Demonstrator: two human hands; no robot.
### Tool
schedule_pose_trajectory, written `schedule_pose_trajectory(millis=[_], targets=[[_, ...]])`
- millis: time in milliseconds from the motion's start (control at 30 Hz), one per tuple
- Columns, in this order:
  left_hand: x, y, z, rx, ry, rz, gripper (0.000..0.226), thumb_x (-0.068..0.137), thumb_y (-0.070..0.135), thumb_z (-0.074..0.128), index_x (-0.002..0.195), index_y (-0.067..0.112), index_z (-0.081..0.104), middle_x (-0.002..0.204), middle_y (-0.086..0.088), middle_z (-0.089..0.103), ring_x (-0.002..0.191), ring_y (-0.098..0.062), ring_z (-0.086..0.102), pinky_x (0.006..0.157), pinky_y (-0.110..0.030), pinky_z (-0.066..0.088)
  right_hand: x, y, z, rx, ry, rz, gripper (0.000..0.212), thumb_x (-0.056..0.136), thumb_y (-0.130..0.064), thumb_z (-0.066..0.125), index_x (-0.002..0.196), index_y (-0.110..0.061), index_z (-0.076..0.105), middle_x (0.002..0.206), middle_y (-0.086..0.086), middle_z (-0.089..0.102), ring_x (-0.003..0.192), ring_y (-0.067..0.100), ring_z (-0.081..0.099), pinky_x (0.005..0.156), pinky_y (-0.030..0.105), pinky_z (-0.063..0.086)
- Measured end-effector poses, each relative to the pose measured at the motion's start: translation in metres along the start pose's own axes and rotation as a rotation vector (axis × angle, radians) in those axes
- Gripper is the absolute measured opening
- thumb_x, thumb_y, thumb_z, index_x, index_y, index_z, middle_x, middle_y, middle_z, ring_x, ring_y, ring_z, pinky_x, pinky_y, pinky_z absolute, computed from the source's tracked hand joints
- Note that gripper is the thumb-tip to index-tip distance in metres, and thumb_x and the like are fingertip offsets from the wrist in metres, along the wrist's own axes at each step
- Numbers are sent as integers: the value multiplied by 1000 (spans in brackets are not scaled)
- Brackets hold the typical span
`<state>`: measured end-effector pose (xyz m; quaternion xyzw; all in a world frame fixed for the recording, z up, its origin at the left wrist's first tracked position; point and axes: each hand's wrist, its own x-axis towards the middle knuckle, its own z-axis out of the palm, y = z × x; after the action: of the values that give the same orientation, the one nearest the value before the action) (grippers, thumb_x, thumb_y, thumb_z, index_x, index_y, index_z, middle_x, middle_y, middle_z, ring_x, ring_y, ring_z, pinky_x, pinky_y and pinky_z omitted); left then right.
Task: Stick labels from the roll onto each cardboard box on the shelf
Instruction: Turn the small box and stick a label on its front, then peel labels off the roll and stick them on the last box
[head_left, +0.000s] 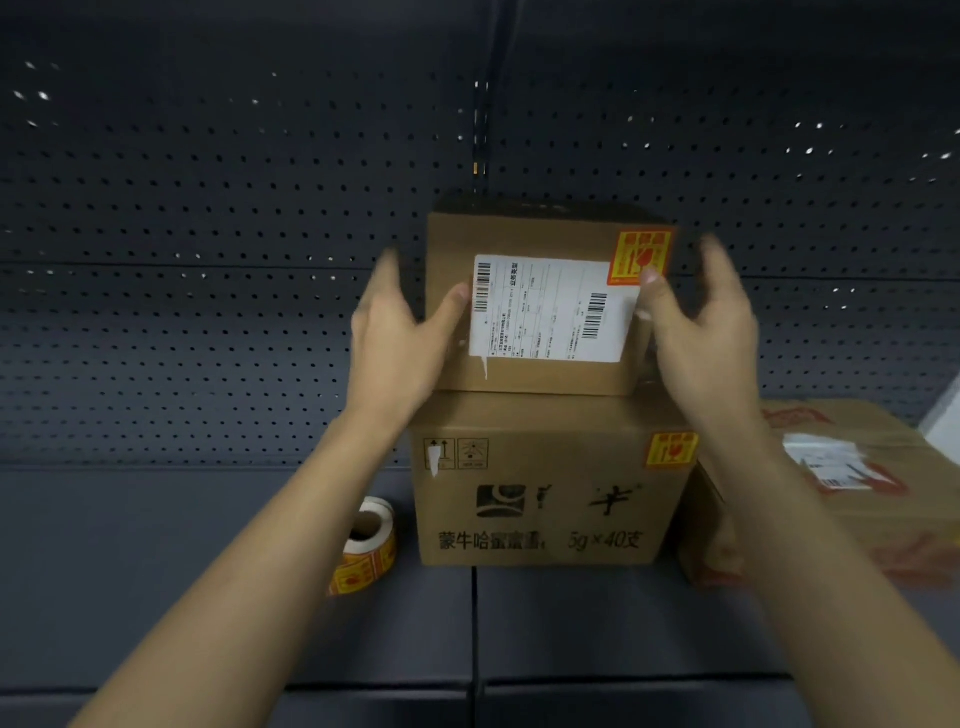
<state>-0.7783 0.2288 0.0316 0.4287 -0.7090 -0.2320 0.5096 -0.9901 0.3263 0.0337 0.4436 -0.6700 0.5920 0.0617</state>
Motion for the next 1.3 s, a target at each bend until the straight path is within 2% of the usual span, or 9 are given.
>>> schedule_pose_trajectory(millis=[100, 200, 267, 500, 700, 833, 967, 1133, 1300], targets=[[-20, -1, -20, 152, 35, 60, 61, 96, 46, 55, 149, 21, 40, 151, 0, 46, 135, -18, 43, 101, -22, 30, -25, -14, -7, -52, 116, -234, 35, 99, -33, 55, 129, -17, 60, 127, -2, 58, 118, 12, 52, 102, 36, 43], [-41, -12, -42, 329, 55, 133, 45, 97, 44, 52, 138, 23, 54, 140, 2, 57, 105, -27, 63, 91, -33, 46, -49, -22, 6, -88, -51, -329, 27, 99, -31, 53, 119, -17, 64, 110, -6, 61, 102, 11, 58, 90, 33, 48], [-54, -24, -56, 455, 50, 160, 41, 99, 43, 51, 133, 21, 58, 135, 0, 60, 99, -29, 64, 86, -40, 51, -65, -27, 24, -125, -210, -360, 27, 99, -34, 53, 118, -18, 64, 111, -4, 62, 103, 14, 58, 87, 30, 46], [-103, -86, -136, 723, 65, 121, 41, 96, 40, 49, 114, 7, 66, 111, -12, 64, 108, -35, 56, 81, -41, 49, -124, -57, 102, -110, -651, -457, 40, 99, -42, 50, 133, -23, 56, 127, -1, 56, 115, 16, 52, 91, 34, 46], [-140, -138, -247, 875, 158, -11, 41, 95, 41, 50, 109, 7, 67, 105, -13, 64, 103, -36, 57, 87, -42, 48, -185, -121, 184, -18, -789, -574, 42, 98, -43, 52, 134, -21, 57, 126, 0, 57, 119, 19, 51, 96, 35, 41], [-172, -171, -339, 905, 234, -133, 42, 96, 44, 48, 113, 11, 66, 108, -8, 65, 106, -32, 57, 88, -41, 48, -237, -177, 244, 63, -910, -604, 45, 97, -47, 48, 135, -22, 55, 122, -5, 58, 115, 16, 53, 93, 34, 46], [-210, -206, -436, 895, 318, -286, 47, 96, 49, 44, 123, 16, 63, 120, -5, 65, 113, -28, 57, 90, -40, 49, -297, -237, 301, 143, -973, -613, 43, 96, -46, 49, 133, -24, 57, 114, -14, 54, 112, 12, 55, 89, 25, 42], [-252, -246, -527, 899, 391, -431, 53, 98, 53, 44, 138, 19, 54, 138, -2, 57, 130, -22, 49, 101, -37, 44, -365, -294, 365, 159, -1074, -613, 47, 97, -47, 49, 141, -30, 50, 139, -8, 54, 127, 14, 49, 103, 33, 44], [-263, -286, -584, 1000, 360, -487, 66, 96, 59, 35, 144, 16, 47, 145, -4, 51, 138, -23, 40, 111, -40, 36, -412, -337, 421, 136, -1123, -667, 51, 97, -46, 51, 145, -28, 45, 144, -6, 49, 133, 12, 41, 110, 40, 39]])
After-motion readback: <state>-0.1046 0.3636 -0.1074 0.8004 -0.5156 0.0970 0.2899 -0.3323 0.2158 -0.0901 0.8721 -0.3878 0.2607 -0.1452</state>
